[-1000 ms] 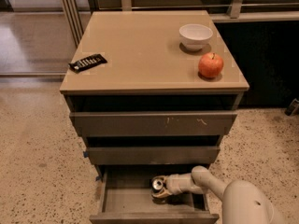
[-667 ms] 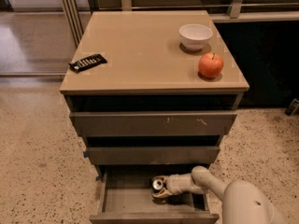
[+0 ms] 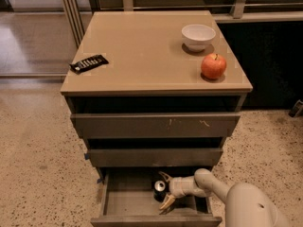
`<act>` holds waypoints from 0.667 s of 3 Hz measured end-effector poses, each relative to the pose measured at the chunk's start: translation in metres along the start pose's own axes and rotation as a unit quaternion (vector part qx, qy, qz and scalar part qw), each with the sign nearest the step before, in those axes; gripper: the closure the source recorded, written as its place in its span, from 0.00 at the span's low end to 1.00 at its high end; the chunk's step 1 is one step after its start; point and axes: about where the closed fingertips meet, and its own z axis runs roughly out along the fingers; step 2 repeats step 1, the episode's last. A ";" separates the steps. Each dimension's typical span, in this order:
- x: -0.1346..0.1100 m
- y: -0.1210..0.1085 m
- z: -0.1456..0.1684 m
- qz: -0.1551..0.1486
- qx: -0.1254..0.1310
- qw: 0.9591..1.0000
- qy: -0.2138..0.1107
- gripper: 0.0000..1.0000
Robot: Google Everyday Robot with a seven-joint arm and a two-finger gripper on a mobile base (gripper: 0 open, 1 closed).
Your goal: Place pepsi can into bottom drawer
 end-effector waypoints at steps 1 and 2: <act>0.000 0.000 0.000 0.000 0.000 1.000 0.000 0.00; 0.000 0.000 0.000 0.000 0.000 1.000 0.000 0.00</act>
Offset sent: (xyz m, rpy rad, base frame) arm 0.0000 0.0000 0.0000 0.0000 0.0000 0.0000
